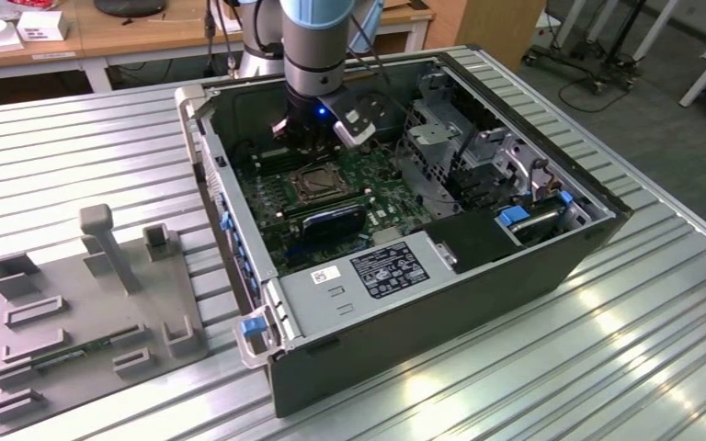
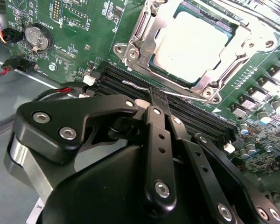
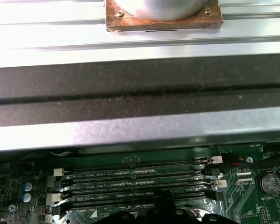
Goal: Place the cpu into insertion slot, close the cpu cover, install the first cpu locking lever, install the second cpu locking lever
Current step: 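Install the first cpu locking lever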
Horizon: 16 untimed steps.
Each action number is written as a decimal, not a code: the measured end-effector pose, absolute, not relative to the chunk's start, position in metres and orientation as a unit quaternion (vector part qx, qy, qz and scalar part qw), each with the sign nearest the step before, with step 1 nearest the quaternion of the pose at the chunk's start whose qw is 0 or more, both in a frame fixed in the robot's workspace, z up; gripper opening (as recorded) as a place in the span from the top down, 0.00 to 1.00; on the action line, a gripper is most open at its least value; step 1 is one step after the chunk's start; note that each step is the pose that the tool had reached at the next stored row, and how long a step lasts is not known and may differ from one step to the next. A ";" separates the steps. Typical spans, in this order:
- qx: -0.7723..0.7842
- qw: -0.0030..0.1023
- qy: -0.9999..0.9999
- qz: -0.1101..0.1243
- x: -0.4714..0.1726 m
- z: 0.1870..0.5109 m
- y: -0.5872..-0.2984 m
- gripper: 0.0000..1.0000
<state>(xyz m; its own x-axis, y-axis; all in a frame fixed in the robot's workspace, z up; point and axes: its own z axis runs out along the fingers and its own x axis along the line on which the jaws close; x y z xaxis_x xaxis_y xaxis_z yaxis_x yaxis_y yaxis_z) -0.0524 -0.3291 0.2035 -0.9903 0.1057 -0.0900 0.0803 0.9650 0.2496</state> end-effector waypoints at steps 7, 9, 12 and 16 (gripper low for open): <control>0.056 0.053 0.989 0.123 -0.052 0.205 -0.329 0.89; 0.059 0.053 0.989 0.123 -0.052 0.205 -0.329 0.89; 0.059 0.053 0.989 0.123 -0.052 0.205 -0.329 0.89; 0.072 0.054 0.988 0.122 -0.052 0.205 -0.329 0.89</control>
